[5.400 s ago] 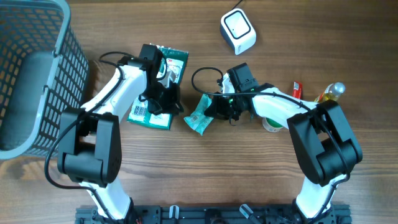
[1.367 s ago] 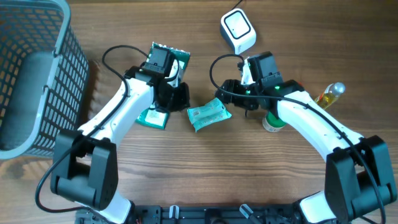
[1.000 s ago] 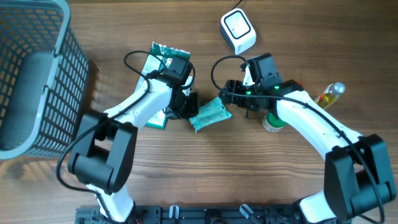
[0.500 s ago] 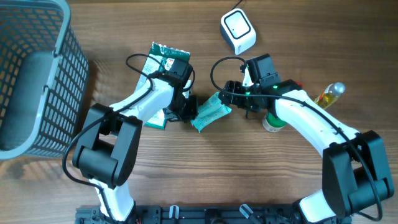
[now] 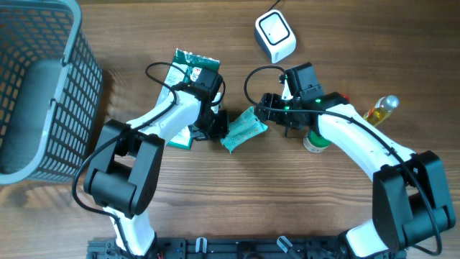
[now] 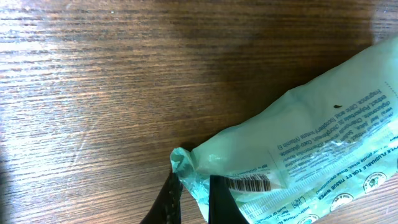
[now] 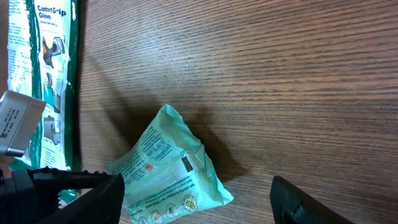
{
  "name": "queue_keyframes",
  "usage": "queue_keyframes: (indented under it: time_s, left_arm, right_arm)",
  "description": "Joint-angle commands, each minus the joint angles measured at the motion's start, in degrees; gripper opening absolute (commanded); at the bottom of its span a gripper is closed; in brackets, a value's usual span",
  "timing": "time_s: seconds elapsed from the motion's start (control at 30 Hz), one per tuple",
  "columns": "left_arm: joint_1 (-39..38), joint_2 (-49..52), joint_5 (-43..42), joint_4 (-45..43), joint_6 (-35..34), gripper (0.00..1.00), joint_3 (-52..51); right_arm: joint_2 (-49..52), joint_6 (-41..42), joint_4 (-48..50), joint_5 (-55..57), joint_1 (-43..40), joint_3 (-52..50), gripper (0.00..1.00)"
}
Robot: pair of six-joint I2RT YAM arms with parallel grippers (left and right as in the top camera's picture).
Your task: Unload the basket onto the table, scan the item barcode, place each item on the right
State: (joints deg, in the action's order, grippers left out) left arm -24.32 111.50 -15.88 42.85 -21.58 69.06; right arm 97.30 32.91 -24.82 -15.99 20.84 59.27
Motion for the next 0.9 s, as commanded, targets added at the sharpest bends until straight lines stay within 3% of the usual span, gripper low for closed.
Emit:
queue_keyframes:
  time_s: [0.0,0.37,0.87]
  left_arm:
    - [-0.24,2.01,1.88,-0.02,0.09,0.04,-0.59]
    - [-0.24,2.01,1.88,-0.02,0.11,0.04,-0.59]
    - [-0.24,2.01,1.88,0.00,0.09,0.04,-0.59]
  right_arm:
    - [0.87,0.13,0.13,1.22,0.20,-0.83,0.75]
    - [1.20,0.13,0.17,2.05,0.20,-0.83,0.81]
    - [9.38,0.09,4.02,-0.81,0.20,-0.83,0.82]
